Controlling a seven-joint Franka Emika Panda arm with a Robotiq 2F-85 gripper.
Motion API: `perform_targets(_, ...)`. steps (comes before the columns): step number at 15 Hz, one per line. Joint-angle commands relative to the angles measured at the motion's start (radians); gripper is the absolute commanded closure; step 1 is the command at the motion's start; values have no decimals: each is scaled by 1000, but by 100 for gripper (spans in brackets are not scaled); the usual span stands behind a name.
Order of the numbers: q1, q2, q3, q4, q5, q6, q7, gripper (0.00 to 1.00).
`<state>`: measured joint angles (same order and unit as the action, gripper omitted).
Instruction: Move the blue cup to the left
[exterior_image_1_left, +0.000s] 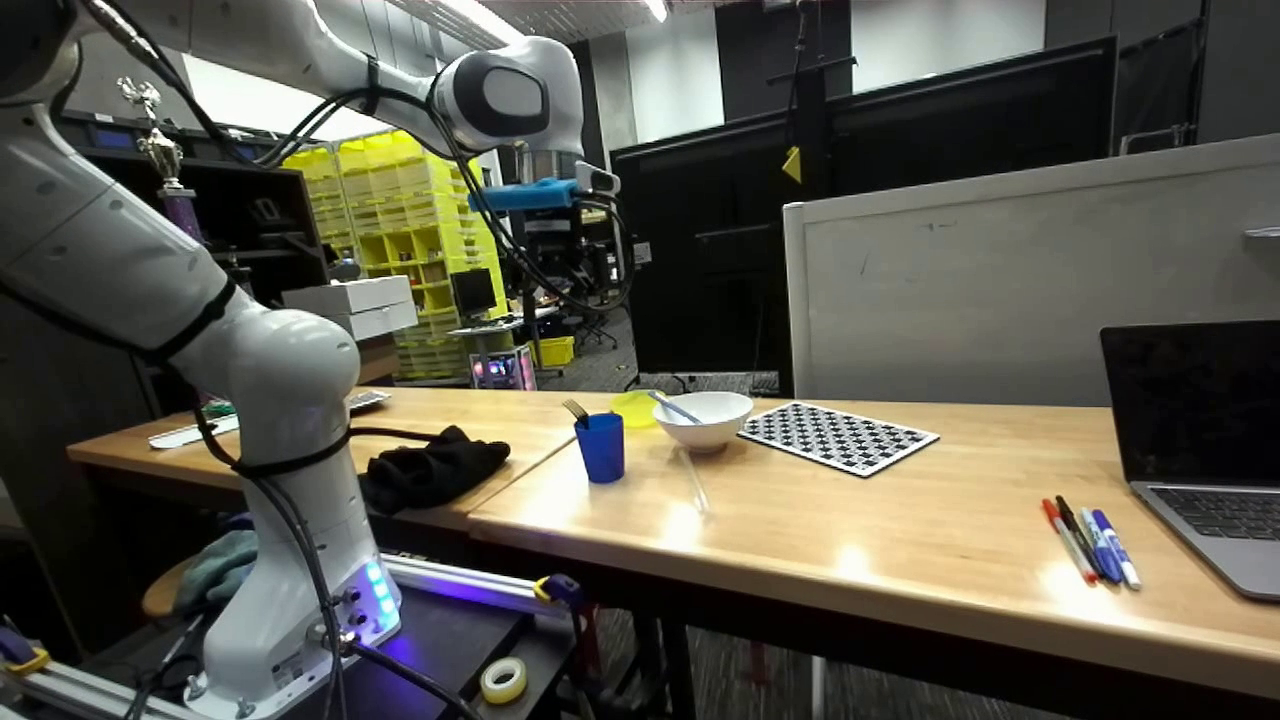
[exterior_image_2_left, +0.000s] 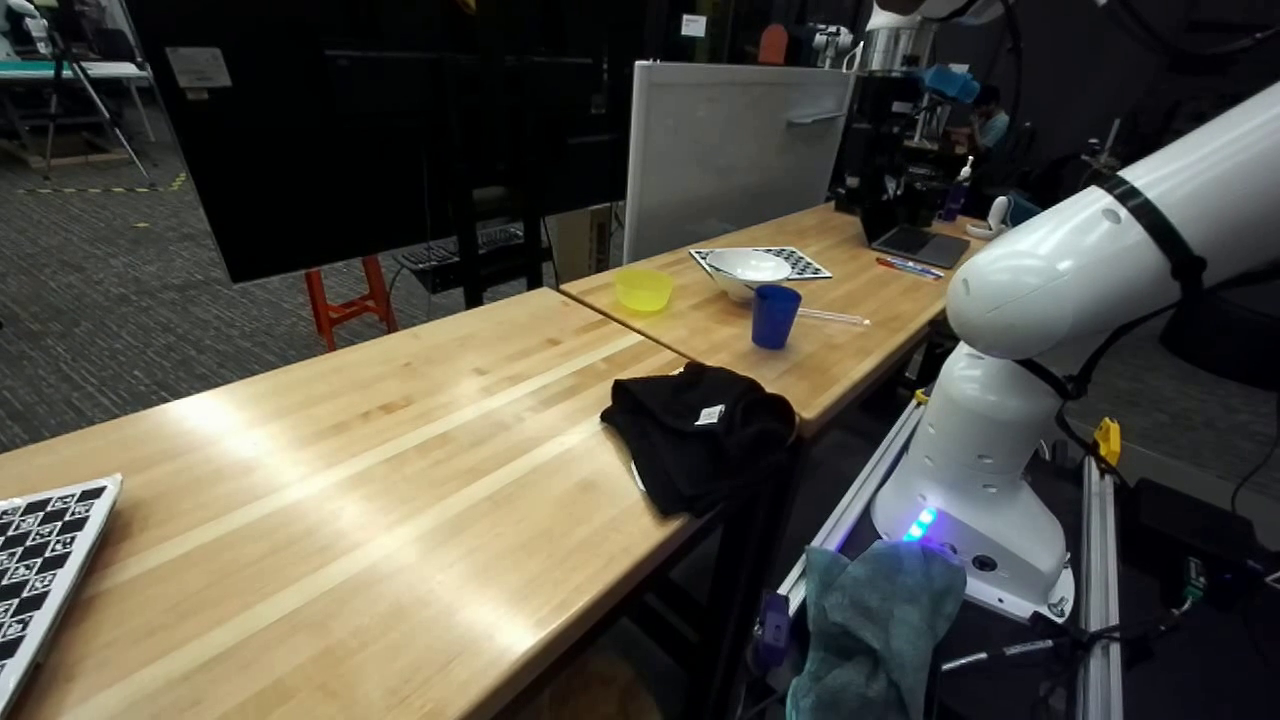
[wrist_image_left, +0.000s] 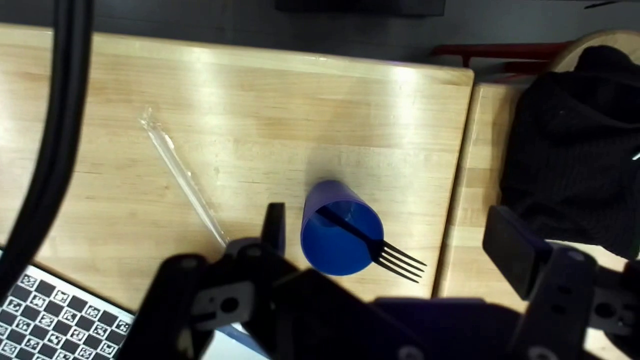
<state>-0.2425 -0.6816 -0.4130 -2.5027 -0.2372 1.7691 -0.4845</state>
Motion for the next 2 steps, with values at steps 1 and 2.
perform_targets(1,0,1,0,1,0,-2,0,0)
perform_targets(2,0,1,0,1,0,-2,0,0)
